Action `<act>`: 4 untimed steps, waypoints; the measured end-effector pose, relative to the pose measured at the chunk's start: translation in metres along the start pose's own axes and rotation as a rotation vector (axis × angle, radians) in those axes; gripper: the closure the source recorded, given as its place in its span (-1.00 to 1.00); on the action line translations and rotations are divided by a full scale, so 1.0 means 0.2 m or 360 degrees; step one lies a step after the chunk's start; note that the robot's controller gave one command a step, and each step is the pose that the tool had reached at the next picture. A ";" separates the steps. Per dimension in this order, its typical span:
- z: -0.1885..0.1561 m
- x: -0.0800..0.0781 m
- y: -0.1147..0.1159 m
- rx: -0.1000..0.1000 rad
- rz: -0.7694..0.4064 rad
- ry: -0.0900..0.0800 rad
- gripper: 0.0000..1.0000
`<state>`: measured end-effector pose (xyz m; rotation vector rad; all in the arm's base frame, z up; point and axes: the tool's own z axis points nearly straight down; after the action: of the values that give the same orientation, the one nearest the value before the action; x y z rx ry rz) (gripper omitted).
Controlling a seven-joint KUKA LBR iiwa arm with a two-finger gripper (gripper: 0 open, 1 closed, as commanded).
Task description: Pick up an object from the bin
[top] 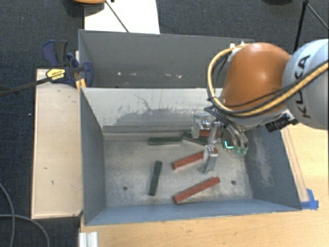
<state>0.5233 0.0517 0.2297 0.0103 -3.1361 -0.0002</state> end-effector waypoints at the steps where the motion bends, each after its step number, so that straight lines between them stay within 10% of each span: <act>1: -0.02 -0.01 0.00 -0.0001 0.0003 -0.0013 -1.00; 4: 0.76 -0.10 -0.15 0.0000 -0.0059 -0.0016 -1.00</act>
Offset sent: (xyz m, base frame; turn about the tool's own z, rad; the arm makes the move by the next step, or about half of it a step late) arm 0.0452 -0.0267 -0.1597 -0.3798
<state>0.5424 0.0218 0.0771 0.0683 -3.1457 -0.0006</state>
